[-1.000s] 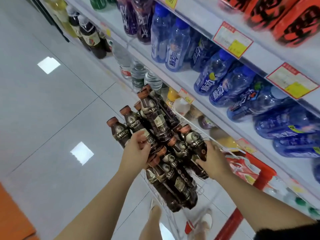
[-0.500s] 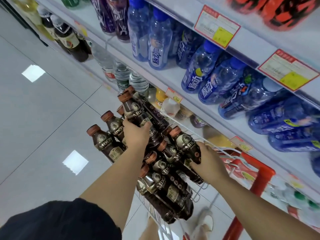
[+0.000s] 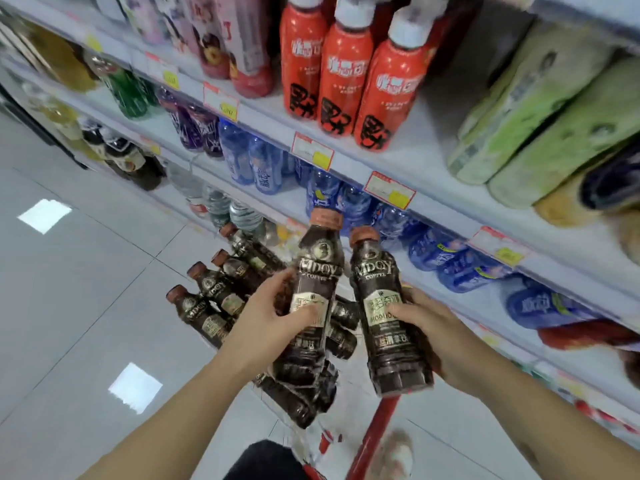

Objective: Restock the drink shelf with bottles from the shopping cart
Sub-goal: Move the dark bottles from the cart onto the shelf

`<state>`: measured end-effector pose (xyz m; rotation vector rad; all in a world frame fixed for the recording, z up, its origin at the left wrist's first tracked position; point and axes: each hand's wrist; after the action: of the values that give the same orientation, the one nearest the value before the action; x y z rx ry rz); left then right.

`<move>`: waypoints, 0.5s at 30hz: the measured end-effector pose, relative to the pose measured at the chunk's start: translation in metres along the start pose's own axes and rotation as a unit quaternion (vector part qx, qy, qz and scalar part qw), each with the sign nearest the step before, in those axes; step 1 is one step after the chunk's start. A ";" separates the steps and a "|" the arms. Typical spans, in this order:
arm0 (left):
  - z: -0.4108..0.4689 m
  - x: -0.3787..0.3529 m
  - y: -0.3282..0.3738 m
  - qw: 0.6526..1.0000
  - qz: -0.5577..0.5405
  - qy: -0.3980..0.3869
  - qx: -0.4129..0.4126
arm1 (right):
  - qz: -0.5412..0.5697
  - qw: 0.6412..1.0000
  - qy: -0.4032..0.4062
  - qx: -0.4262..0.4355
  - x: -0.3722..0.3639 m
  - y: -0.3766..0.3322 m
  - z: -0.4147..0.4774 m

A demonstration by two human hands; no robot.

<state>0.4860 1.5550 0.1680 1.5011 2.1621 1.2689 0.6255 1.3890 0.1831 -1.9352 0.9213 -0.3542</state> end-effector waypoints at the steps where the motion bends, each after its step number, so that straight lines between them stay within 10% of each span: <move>1: -0.015 -0.004 0.015 1.000 0.007 -0.014 -0.020 | 0.013 1.000 -0.003 0.011 0.006 -0.013 -0.015; 15: -0.170 -0.153 0.197 0.942 -0.039 -0.157 -0.294 | 0.052 0.972 -0.023 0.227 0.177 -0.131 -0.243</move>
<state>0.5826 1.3579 0.3748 1.2426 1.4486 1.3722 0.6646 1.1455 0.3995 -1.4652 0.8229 -0.4164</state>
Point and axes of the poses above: each hand's wrist, its own z-axis towards the middle knuckle, its own x-axis out of the back of the hand, y = z × x, and after that the axes turned 12 degrees about x, right-handed
